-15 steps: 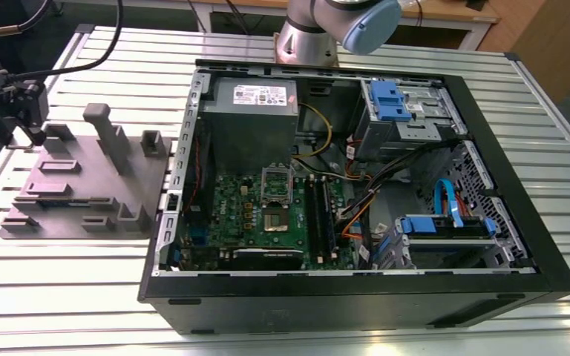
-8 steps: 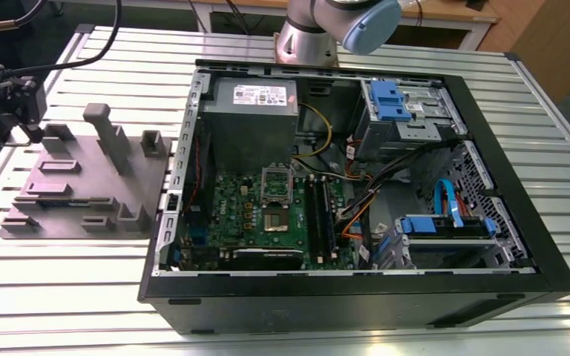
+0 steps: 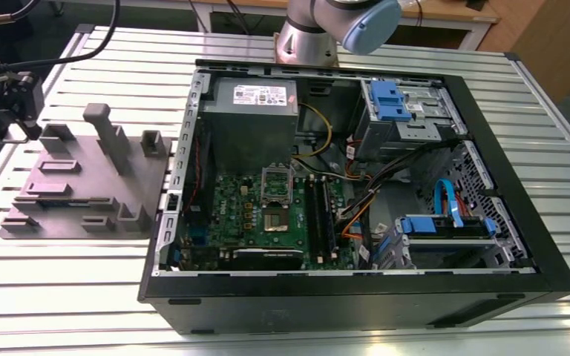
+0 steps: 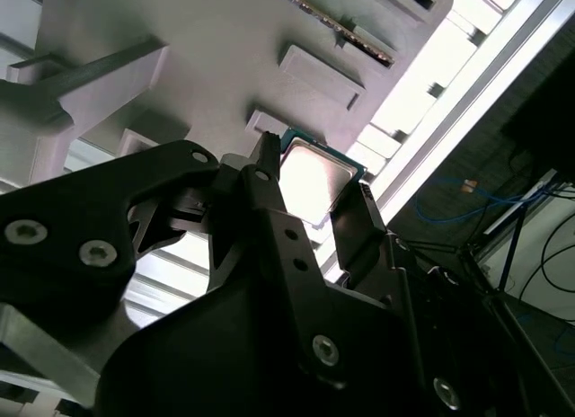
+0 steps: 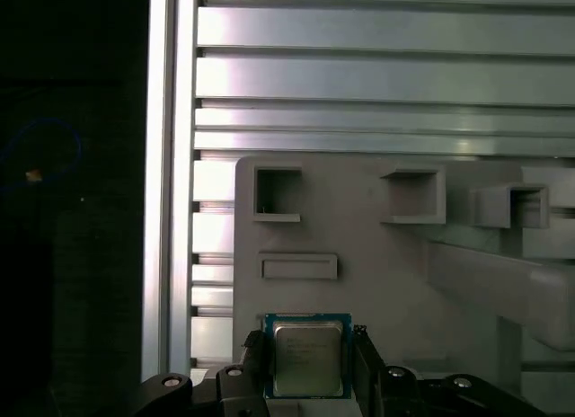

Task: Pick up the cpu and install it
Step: 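Pick up the cpu and move it towards the insertion slot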

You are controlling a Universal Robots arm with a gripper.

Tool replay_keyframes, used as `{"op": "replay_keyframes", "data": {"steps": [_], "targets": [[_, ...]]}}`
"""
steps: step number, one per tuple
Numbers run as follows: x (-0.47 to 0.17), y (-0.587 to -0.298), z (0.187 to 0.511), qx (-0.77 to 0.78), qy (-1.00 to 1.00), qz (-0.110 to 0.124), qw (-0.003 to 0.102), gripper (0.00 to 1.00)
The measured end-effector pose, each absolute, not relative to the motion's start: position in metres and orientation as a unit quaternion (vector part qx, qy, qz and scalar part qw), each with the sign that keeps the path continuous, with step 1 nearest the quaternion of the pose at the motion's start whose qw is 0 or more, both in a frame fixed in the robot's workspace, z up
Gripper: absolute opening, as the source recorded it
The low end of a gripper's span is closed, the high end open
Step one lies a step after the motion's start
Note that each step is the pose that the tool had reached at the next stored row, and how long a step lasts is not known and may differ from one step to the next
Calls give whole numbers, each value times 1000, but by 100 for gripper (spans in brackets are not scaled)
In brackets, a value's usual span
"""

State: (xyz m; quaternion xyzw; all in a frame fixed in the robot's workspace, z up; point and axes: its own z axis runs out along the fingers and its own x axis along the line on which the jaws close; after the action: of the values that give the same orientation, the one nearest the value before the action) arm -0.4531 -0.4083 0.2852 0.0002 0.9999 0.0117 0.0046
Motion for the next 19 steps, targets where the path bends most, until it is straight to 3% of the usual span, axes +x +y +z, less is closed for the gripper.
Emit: {"op": "replay_keyframes", "data": {"steps": [19], "targets": [[-453,-408,291,0,1000,12,5,47]]}}
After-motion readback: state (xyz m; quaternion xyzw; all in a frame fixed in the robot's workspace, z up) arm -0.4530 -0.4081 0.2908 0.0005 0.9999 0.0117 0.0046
